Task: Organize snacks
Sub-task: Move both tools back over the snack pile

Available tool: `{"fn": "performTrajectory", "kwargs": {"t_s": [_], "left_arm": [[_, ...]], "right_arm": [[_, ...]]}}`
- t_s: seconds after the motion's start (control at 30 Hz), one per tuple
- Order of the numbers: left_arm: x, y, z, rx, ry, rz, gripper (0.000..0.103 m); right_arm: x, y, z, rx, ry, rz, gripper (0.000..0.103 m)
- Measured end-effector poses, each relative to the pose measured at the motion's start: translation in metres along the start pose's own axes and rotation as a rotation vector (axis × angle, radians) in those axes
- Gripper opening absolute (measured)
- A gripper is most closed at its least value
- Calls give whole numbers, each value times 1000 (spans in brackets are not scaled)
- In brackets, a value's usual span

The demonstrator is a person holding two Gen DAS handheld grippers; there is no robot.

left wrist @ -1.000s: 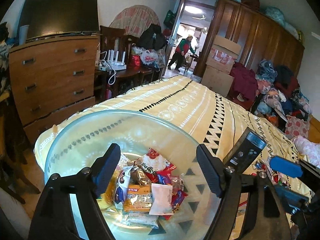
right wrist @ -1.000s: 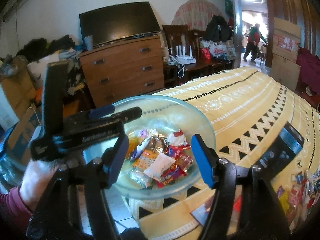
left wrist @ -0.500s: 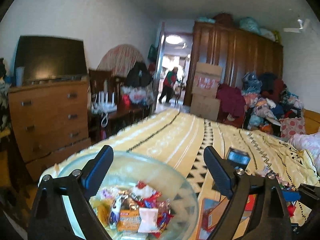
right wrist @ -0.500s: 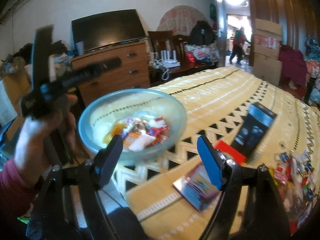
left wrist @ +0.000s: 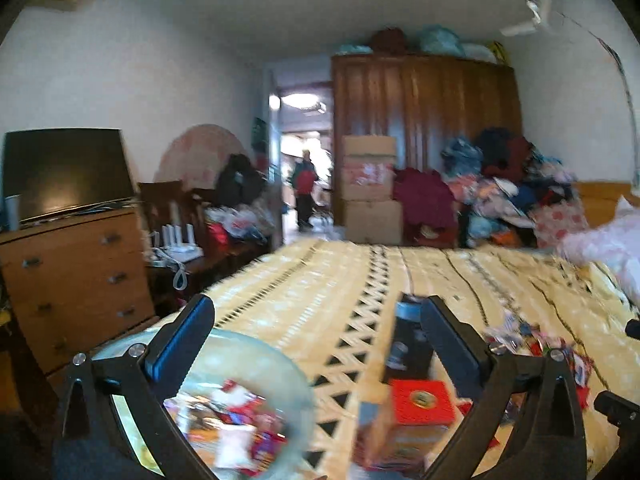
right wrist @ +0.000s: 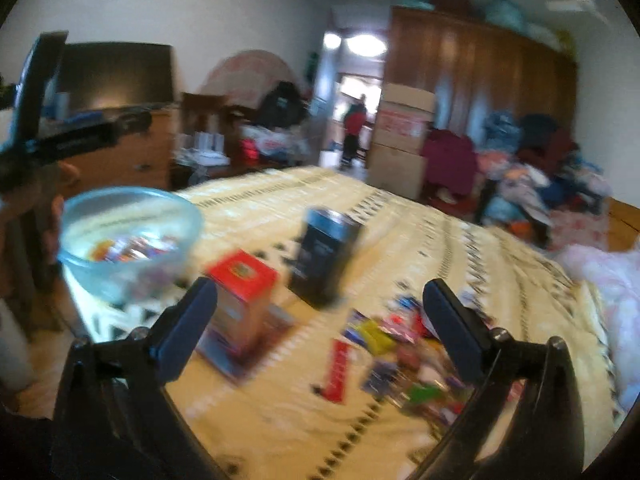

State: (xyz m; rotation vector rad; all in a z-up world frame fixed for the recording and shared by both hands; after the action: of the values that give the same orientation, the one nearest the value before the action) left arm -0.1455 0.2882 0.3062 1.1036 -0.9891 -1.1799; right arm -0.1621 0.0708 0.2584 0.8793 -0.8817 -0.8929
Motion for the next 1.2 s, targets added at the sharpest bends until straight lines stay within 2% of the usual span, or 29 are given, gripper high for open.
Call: {"fn": "performTrajectory", "kwargs": {"t_s": [0.13, 0.27, 0.4, 0.6, 0.73, 0.83, 1.03, 1.2], "left_arm": [[54, -13, -13, -58, -111, -39, 103], [112, -28, -20, -105, -215, -78, 103], [157, -42, -31, -154, -279, -127, 103], [210, -64, -56, -253, -323, -154, 103], [244, -80, -69, -302, -371, -198, 103], [270, -98, -85, -394, -417, -196, 103], [300, -134, -113, -510, -416, -203, 103], [315, -149, -126, -544, -413, -210, 103]], "right_arm": [[36, -30, 4, -66, -52, -70, 103], [65, -57, 21, -83, -104, -125, 103], [83, -79, 28, -101, -114, -158, 103], [97, -113, 27, -180, -73, -193, 103], [110, -130, 25, -226, -96, -188, 103], [126, -144, 23, -263, -112, -220, 103], [147, -167, 21, -325, -132, -287, 103], [157, -176, 21, -352, -138, -307, 103]]}}
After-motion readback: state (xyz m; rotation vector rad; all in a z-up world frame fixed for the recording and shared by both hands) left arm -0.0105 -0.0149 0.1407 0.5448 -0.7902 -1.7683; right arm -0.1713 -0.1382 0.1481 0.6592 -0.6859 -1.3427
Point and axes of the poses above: each gripper's, at about its wrist camera, not at the fingertips, and z roughly against the way its jaws point, x to its right, y to its top, the point moved 5 cm from there along -z, roughly the way its jaws point, and after that the axes turned 6 degrees about -y, right-handed, at the moved point
